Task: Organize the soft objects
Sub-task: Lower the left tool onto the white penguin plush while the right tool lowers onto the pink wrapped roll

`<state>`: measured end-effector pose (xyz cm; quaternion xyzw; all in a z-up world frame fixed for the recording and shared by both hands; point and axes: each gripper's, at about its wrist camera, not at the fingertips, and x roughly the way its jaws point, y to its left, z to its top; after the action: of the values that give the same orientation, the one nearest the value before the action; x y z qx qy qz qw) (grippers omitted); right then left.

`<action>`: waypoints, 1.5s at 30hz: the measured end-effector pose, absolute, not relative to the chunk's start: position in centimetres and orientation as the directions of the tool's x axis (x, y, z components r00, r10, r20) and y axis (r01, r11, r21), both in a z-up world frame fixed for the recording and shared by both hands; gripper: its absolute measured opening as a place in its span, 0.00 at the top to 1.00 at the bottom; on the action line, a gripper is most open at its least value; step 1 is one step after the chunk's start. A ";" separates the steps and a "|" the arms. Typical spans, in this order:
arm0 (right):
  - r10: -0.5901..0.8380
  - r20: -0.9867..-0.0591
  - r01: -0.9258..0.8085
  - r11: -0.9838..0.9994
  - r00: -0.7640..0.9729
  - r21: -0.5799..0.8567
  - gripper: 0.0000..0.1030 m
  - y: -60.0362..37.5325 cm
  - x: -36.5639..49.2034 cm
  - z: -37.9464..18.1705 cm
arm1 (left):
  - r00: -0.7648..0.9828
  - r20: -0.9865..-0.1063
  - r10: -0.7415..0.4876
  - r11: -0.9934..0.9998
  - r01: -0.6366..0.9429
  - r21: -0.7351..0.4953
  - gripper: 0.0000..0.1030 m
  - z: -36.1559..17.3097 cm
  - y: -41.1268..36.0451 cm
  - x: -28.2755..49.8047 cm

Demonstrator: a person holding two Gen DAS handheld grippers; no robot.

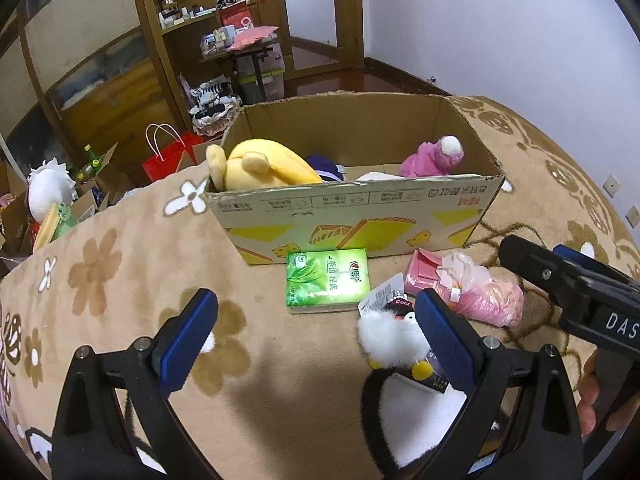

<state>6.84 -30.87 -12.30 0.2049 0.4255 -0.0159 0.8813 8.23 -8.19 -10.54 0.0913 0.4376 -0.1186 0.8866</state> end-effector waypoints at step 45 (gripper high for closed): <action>0.160 -0.846 0.262 0.907 0.509 0.329 0.00 -30.5 10.2 -18.3 | 0.426 -0.886 -0.184 0.926 0.377 -0.011 0.05 -17.0 -11.1 10.5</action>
<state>10.22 -30.47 -18.29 0.2131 0.4943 -0.0303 0.8422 10.51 -11.08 -17.01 0.0951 0.5089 -0.1672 0.8391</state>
